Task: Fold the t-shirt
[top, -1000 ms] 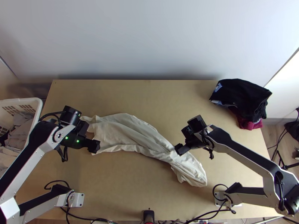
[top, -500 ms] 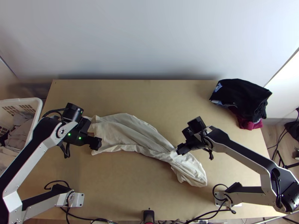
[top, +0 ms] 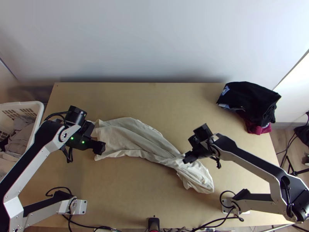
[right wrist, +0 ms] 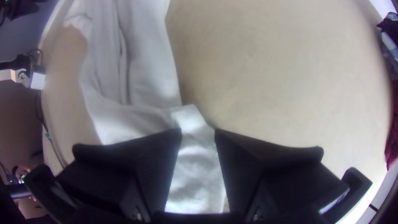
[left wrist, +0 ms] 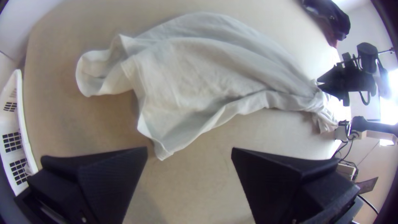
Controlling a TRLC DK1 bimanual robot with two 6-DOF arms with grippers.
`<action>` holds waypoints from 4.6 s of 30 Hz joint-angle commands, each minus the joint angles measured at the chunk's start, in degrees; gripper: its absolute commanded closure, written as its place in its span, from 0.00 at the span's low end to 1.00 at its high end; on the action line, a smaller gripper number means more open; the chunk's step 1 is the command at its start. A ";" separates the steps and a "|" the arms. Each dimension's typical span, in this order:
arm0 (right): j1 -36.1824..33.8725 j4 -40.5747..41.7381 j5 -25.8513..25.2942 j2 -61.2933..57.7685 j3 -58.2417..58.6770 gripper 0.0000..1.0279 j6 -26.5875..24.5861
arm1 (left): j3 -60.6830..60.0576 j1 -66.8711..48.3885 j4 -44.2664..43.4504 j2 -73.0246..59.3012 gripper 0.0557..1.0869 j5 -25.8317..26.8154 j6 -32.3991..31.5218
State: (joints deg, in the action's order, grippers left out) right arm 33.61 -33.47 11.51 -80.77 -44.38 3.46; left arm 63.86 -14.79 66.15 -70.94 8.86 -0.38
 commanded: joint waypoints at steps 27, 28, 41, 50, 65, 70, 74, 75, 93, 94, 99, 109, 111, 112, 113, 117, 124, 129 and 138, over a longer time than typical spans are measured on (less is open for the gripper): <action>-3.63 -1.42 -0.17 3.78 -7.56 0.97 -3.11 | -1.45 0.81 0.38 1.94 0.05 0.01 0.73; -3.72 -1.68 -0.17 4.04 -7.74 0.97 -3.11 | -1.89 0.81 0.91 2.21 0.05 -0.07 1.00; -5.92 -2.82 -0.17 6.42 -7.91 0.97 -2.76 | -11.21 2.48 1.26 6.16 0.05 -3.33 9.44; -6.71 -4.93 -0.35 7.91 -9.41 0.97 -3.11 | -12.09 -0.86 -7.97 -3.33 0.05 -6.23 5.92; -8.29 -5.99 -0.35 9.14 -8.53 0.97 -3.38 | -14.02 0.72 -17.37 -11.59 0.27 -10.01 5.22; -8.91 -6.25 -0.35 9.58 -8.71 0.97 -3.82 | -14.28 0.90 -19.04 -11.94 0.67 -10.01 5.39; -9.44 -6.34 -0.43 10.11 -8.79 0.97 -4.17 | -13.05 1.16 -18.78 -10.80 0.94 -10.01 6.10; -9.52 -6.34 -0.52 10.28 -8.97 0.97 -4.34 | -12.53 1.34 -18.60 -10.27 0.97 -10.01 6.18; -14.53 -12.32 -4.12 12.22 -29.10 0.97 -7.07 | 21.05 4.24 -7.00 -1.22 0.97 -9.39 7.94; -14.53 -12.76 -4.39 12.04 -30.59 0.97 -7.07 | 22.81 4.24 -6.82 -1.22 0.97 -9.39 7.94; -14.53 -14.95 -5.79 12.13 -37.71 0.97 -7.77 | 31.59 3.71 -6.74 -0.43 0.97 -9.39 8.03; -13.21 -13.90 -9.75 15.29 -48.43 0.97 -12.34 | 49.70 0.64 -6.47 0.10 0.97 -11.41 9.96; -12.95 -12.32 -9.93 16.70 -49.31 0.97 -13.31 | 52.25 0.11 -6.47 0.36 0.97 -12.20 10.14; -12.77 -11.88 -10.10 17.32 -49.84 0.97 -13.40 | 53.04 0.02 -6.74 0.62 0.97 -12.82 10.84; -12.51 -11.53 -10.54 17.84 -50.45 0.97 -13.75 | 53.65 -0.24 -7.00 1.06 0.97 -13.17 11.28; -11.90 -11.26 -11.51 19.51 -52.65 0.97 -13.92 | 56.20 -1.39 -7.53 2.47 0.97 -14.75 12.78; -11.90 -5.37 -15.20 23.47 -55.20 0.97 -16.30 | 63.85 -1.47 -9.64 2.56 0.97 -16.69 13.30; -11.90 -0.89 -16.87 27.07 -55.29 0.97 -18.67 | 65.61 -1.47 -12.98 3.96 0.97 -18.53 13.30; -11.90 2.89 -17.04 33.75 -55.38 0.97 -22.36 | 65.70 -1.47 -16.32 7.66 0.97 -18.97 13.21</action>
State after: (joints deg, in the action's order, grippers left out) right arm 21.65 -32.93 -5.02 -51.68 -99.44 -16.71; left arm 128.66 -16.25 51.62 -65.60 -9.58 12.91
